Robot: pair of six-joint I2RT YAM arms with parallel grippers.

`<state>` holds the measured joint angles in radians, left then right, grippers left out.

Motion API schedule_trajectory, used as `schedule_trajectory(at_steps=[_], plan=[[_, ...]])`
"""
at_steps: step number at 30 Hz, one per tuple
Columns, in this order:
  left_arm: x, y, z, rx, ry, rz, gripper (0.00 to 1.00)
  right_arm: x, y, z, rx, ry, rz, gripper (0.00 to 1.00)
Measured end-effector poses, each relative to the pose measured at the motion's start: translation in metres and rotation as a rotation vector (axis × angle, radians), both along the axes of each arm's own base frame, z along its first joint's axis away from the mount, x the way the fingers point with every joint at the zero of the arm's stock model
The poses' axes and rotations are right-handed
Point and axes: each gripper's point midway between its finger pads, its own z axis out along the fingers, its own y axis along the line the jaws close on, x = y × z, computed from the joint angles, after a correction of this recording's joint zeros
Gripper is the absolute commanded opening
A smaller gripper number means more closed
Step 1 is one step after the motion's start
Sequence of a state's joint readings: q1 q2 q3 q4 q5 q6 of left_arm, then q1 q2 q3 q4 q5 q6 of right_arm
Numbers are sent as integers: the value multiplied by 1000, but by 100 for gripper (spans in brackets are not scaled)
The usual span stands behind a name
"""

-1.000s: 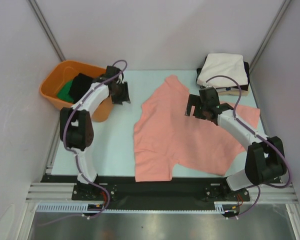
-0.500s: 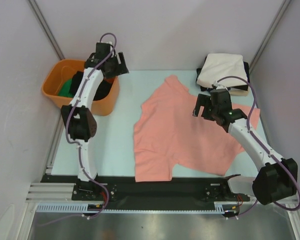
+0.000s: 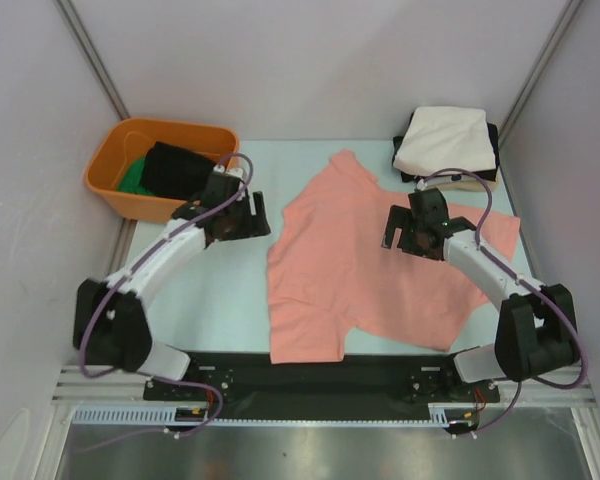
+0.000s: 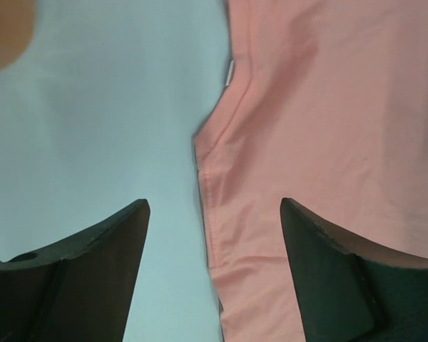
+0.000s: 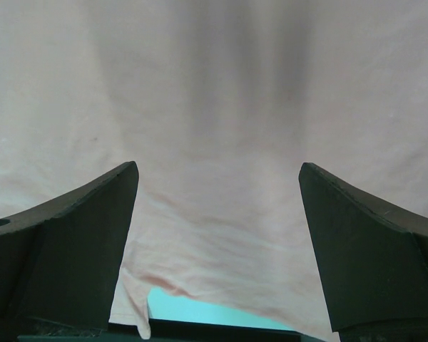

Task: Fold and stack the t-shirts
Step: Flatten the tshirt out

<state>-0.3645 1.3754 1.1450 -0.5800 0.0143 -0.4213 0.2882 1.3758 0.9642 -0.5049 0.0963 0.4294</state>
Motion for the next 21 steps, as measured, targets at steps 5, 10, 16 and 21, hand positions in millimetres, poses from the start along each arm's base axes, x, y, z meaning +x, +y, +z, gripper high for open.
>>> schedule_trajectory(at_steps=[5, 10, 16, 21], plan=[[8, -10, -105, 43, 219, 0, 82, -2, 2, -12, 2, 43, 0, 100], [25, -26, -140, 10, 266, -7, 69, -3, 0, -6, 5, 28, -4, 100], [49, -57, -151, -123, 230, -34, 3, -9, -22, -1, 9, 7, -57, 100], [50, -64, -152, -159, 231, -51, 0, -11, -33, -13, 1, 41, -83, 100]])
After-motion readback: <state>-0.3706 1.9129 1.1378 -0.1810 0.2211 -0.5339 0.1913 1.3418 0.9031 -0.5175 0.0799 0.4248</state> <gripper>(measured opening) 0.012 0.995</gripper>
